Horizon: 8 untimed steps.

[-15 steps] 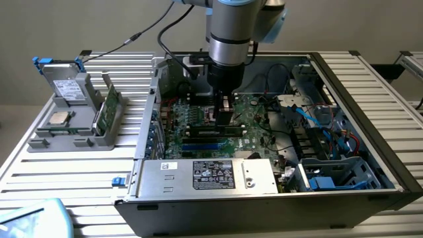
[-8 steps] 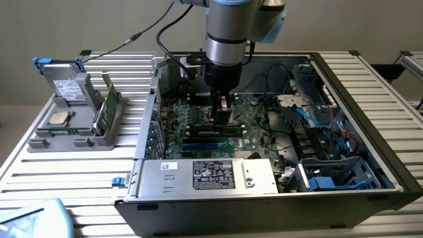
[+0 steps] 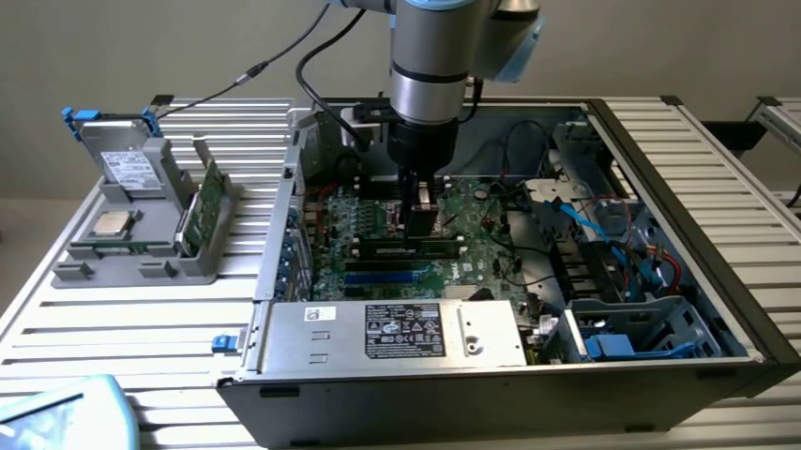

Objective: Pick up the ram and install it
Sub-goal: 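Insert the ram into the slot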

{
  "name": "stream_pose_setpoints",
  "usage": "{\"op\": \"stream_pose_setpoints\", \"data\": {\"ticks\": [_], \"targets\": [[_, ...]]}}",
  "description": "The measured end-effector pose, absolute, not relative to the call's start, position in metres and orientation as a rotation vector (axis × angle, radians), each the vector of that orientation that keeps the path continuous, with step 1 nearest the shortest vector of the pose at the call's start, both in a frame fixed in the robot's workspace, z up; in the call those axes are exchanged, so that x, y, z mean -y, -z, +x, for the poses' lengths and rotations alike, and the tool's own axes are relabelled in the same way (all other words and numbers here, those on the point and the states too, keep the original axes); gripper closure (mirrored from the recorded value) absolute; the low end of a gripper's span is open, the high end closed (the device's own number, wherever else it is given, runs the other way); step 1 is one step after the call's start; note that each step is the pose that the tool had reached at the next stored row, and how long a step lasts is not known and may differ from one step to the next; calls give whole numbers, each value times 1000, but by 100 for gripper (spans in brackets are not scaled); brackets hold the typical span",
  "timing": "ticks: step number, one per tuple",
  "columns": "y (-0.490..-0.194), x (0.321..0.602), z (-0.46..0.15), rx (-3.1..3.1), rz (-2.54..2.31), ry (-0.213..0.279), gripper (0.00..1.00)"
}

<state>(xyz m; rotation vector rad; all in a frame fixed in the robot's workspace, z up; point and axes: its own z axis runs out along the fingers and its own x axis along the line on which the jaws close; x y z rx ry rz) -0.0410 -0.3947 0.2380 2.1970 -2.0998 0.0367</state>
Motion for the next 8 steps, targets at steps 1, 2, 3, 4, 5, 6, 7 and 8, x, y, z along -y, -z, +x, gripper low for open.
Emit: {"op": "stream_pose_setpoints", "data": {"ticks": [1,2,3,4,5,6,7,8], "targets": [[-238,395,-41,2100,2197,-37,47],[-238,395,-41,2100,2197,-37,47],[-238,395,-41,2100,2197,-37,47],[-238,395,-41,2100,2197,-37,49],[-238,395,-41,2100,2197,-37,56],[-238,395,-41,2100,2197,-37,56],[-238,395,-41,2100,2197,-37,63],[-238,395,-41,2100,2197,-37,69]]}}
